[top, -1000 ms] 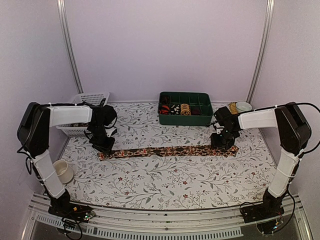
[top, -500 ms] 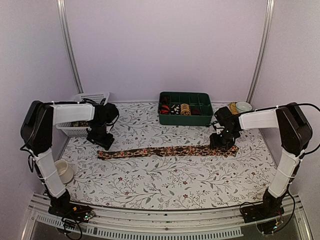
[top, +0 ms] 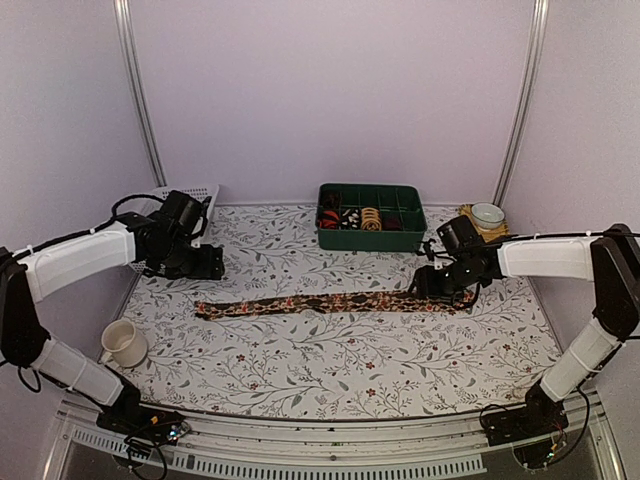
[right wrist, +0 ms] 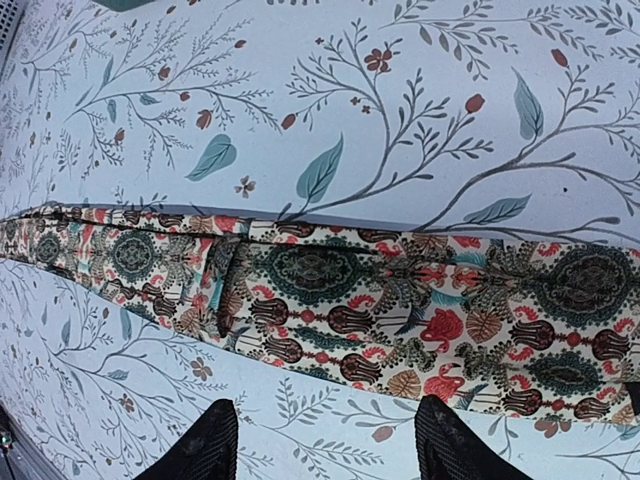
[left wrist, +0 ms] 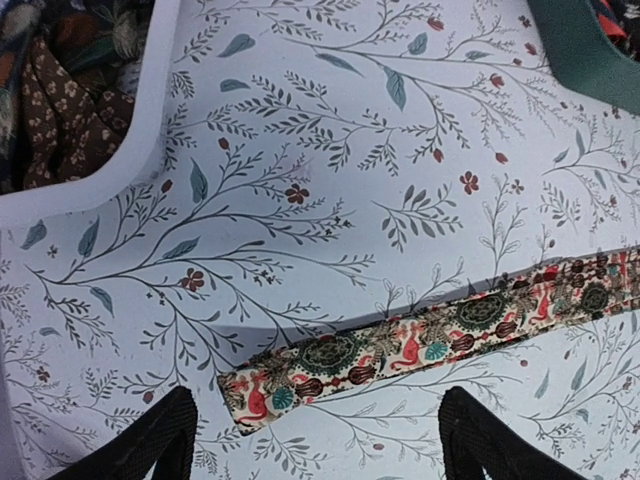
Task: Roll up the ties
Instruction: Flatten out the tie at the center of the board.
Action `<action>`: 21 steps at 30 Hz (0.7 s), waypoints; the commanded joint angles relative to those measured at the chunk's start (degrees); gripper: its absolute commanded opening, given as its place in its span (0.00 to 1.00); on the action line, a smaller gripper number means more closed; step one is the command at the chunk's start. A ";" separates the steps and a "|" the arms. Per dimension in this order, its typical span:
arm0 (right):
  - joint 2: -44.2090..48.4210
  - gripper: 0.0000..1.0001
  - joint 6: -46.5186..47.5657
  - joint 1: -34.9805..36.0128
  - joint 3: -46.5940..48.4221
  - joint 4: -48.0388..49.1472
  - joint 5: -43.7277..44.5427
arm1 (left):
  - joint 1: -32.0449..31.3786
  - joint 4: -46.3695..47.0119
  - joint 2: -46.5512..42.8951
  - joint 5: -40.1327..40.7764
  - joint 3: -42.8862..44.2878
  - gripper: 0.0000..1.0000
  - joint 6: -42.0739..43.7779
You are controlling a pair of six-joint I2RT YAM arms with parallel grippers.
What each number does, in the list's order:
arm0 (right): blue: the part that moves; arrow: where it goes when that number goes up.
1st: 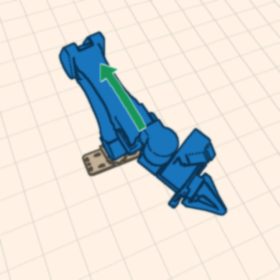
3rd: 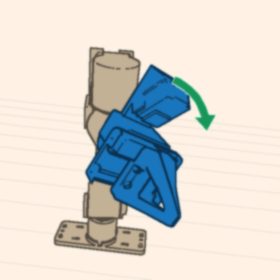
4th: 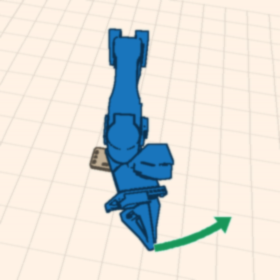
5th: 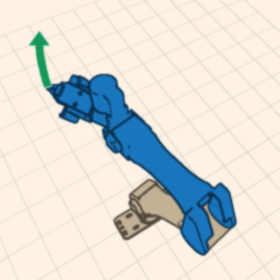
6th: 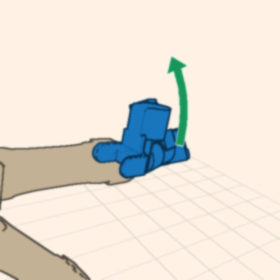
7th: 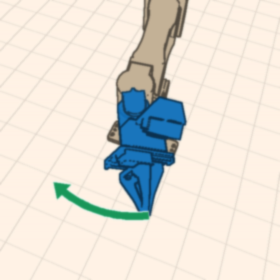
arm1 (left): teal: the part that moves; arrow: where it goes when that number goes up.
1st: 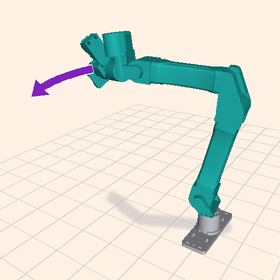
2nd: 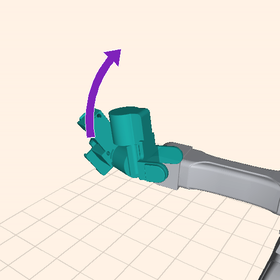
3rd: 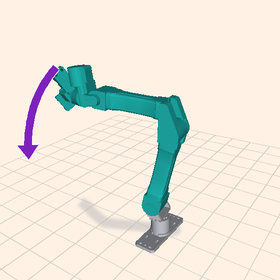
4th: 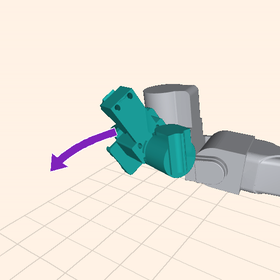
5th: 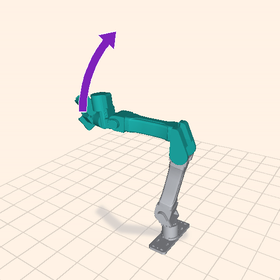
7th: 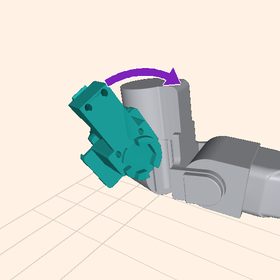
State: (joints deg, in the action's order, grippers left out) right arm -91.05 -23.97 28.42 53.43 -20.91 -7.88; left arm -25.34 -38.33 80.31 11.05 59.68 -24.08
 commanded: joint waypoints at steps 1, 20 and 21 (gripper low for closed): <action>5.01 0.61 -4.54 -0.32 -2.94 4.67 -1.97 | -0.39 7.46 -2.90 -2.57 -4.26 0.84 -5.38; 10.19 0.62 -7.87 -17.13 -8.02 7.83 -6.84 | 10.09 23.48 -9.60 -8.02 -16.89 0.94 -5.61; 10.47 0.62 -8.19 -17.89 -8.26 7.91 -6.24 | 10.53 24.20 -9.91 -8.53 -17.55 0.94 -5.79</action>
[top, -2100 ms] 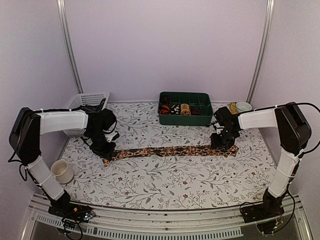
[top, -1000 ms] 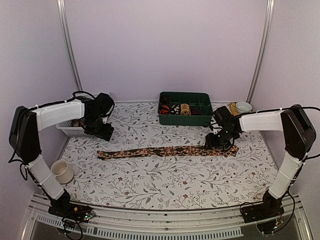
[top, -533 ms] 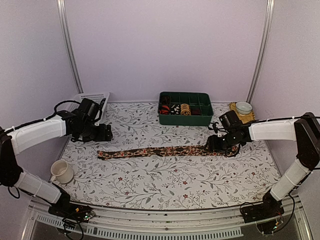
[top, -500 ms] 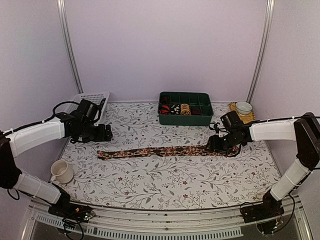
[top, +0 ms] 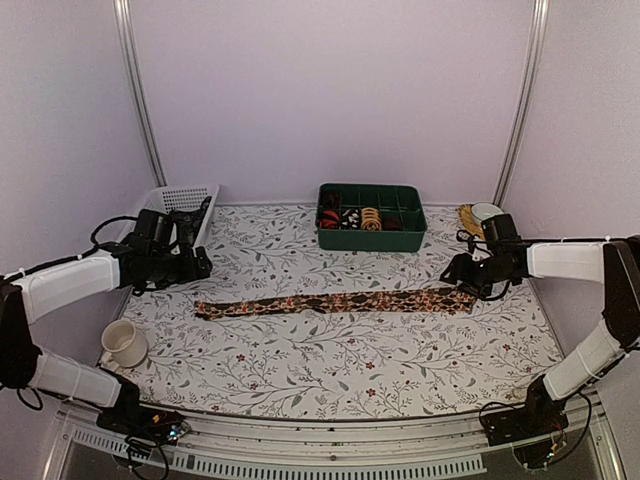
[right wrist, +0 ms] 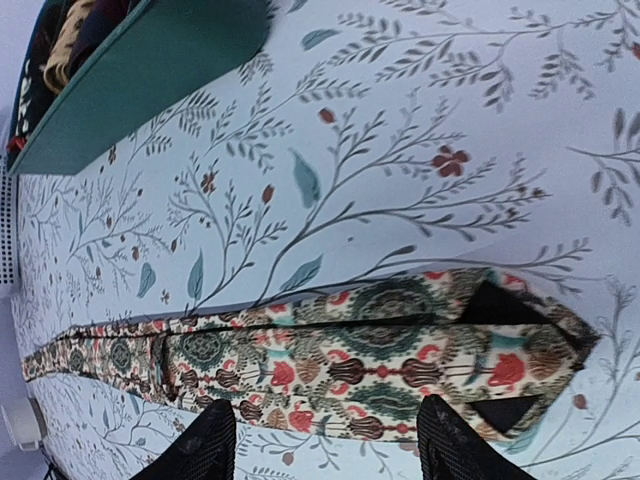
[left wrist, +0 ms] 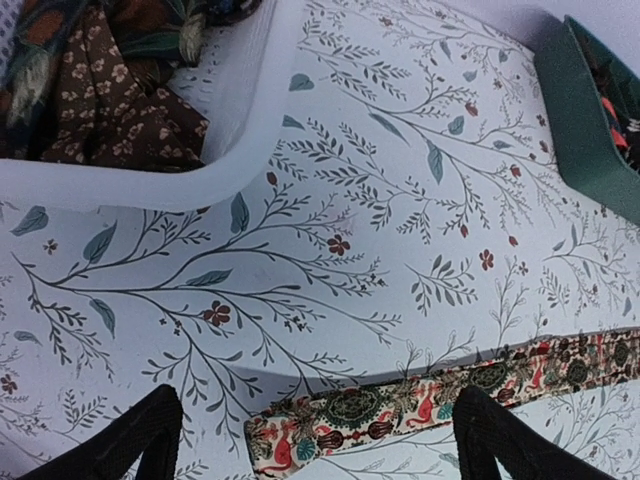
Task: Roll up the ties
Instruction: Flatten out the tie at the center of the board.
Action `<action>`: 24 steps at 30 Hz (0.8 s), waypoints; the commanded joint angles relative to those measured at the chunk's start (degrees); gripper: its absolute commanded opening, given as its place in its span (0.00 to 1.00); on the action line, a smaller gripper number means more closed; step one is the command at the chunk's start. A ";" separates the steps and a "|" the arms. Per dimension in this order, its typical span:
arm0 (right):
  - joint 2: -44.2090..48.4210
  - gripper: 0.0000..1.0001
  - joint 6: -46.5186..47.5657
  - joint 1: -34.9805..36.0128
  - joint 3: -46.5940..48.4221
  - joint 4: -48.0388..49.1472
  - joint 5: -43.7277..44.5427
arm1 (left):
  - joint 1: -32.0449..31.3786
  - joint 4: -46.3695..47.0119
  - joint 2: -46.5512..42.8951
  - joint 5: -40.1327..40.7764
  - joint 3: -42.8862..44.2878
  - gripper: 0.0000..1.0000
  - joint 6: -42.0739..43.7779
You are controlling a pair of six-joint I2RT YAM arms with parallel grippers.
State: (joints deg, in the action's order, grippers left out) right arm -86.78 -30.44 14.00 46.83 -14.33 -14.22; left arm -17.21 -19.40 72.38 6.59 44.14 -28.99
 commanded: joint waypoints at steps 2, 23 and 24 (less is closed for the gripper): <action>6.34 0.62 -2.68 -4.43 -1.91 1.04 1.24 | 3.18 6.36 -2.52 -4.75 -2.95 0.93 -1.29; 7.06 0.57 -5.79 -8.37 -7.91 5.70 -3.68 | 5.21 13.25 -0.11 -9.14 -10.93 0.79 -4.49; 7.45 0.57 -5.54 -8.37 -7.70 5.35 -3.56 | 5.19 13.62 0.24 -9.66 -11.06 0.78 -4.68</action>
State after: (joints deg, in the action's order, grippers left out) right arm -84.86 -36.23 5.67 39.33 -9.80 -16.29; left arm -12.86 -8.62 71.13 -1.52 34.15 -33.01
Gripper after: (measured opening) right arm 0.576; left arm 0.792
